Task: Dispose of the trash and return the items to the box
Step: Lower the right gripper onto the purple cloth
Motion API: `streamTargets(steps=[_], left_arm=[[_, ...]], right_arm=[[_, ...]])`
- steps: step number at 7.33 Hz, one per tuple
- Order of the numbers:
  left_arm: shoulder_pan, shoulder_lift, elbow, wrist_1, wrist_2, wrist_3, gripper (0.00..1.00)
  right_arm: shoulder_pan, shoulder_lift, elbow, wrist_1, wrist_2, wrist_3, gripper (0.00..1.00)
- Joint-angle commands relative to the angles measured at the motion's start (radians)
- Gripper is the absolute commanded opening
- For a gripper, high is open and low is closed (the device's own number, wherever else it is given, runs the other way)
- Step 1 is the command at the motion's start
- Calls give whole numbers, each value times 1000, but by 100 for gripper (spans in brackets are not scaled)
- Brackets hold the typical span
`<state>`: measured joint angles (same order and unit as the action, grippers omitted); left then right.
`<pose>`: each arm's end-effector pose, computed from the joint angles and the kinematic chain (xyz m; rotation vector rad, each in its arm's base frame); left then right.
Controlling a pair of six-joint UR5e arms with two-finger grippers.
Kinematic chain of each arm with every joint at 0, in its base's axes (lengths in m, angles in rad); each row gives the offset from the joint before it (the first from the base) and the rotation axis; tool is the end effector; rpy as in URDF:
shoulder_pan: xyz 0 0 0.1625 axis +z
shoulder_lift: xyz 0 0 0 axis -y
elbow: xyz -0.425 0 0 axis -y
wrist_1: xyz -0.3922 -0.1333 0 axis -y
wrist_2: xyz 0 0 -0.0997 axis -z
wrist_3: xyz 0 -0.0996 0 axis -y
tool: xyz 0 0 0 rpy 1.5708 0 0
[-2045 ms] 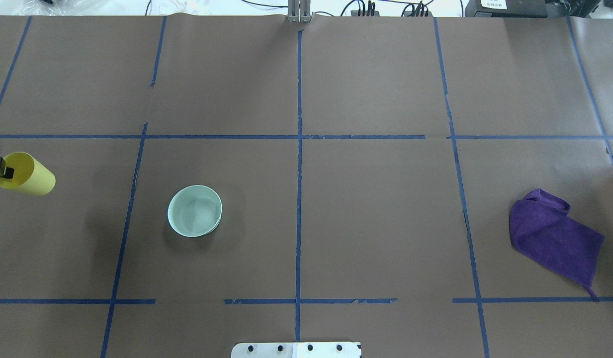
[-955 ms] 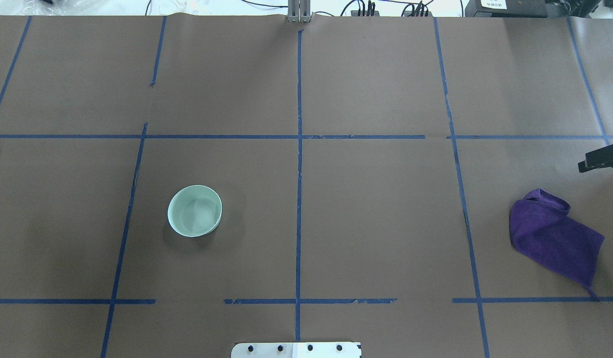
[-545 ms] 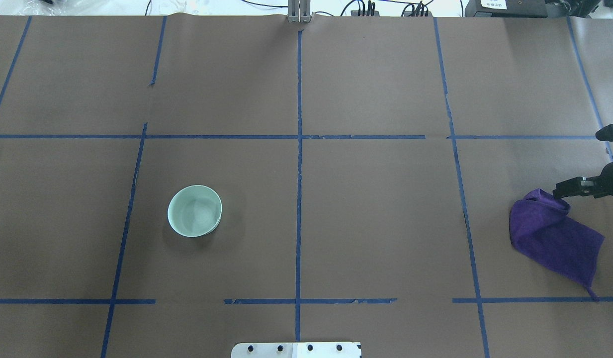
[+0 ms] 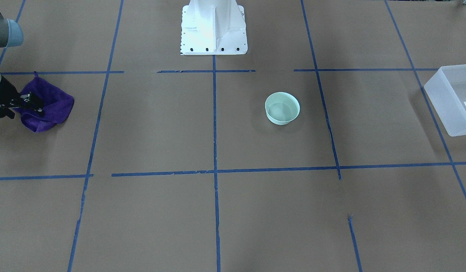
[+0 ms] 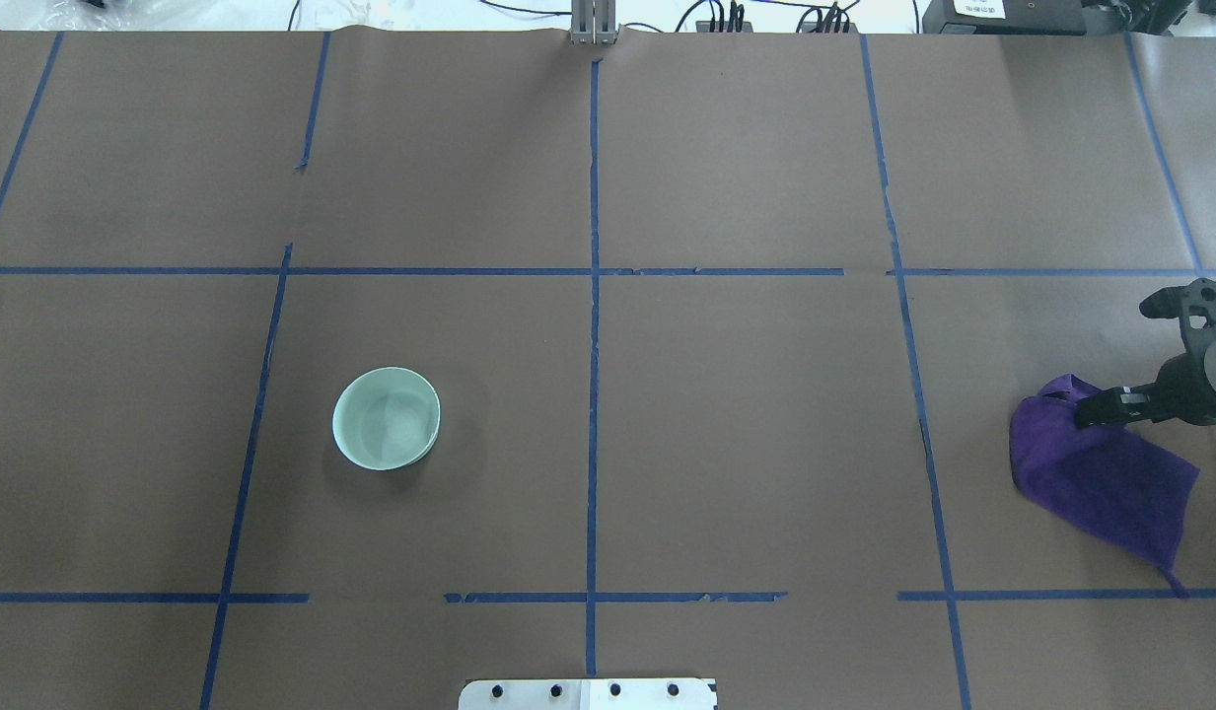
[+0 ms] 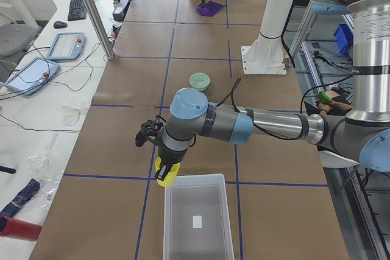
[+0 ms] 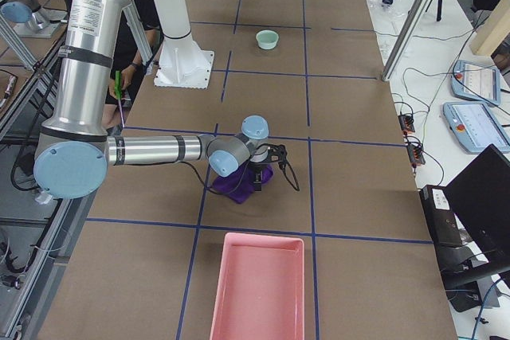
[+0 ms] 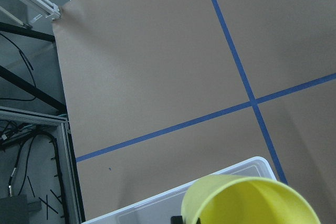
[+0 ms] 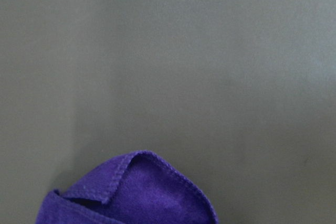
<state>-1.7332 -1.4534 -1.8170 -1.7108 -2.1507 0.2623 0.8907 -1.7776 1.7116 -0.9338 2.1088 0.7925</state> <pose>-0.1516 -0.4387 0.5880 0.3772 0.5089 0.1745 -0.2091 -0.3893 0.6224 0.0613 -0.7610 -0.0467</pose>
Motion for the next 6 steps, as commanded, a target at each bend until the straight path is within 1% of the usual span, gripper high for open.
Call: streamTargets(steps=[1,2,3,4,6], left_arm=[[-23,-2,14,5,0,67,0],[-38,-8,30,5,0,78,0],[-39,-7,30,4,0,78,0],[-39,-2,30,4,0,78,0],[-39,4,74,2,0,78,0]], right_arm=[[-13,3,0,1,7,1,77],[-15,3,0,1,7,-1,39],[-16,3,-1,3,8,-4,6],[-16,3,2,3,11,-9,0],[-13,3,28,3,49,-9,0]])
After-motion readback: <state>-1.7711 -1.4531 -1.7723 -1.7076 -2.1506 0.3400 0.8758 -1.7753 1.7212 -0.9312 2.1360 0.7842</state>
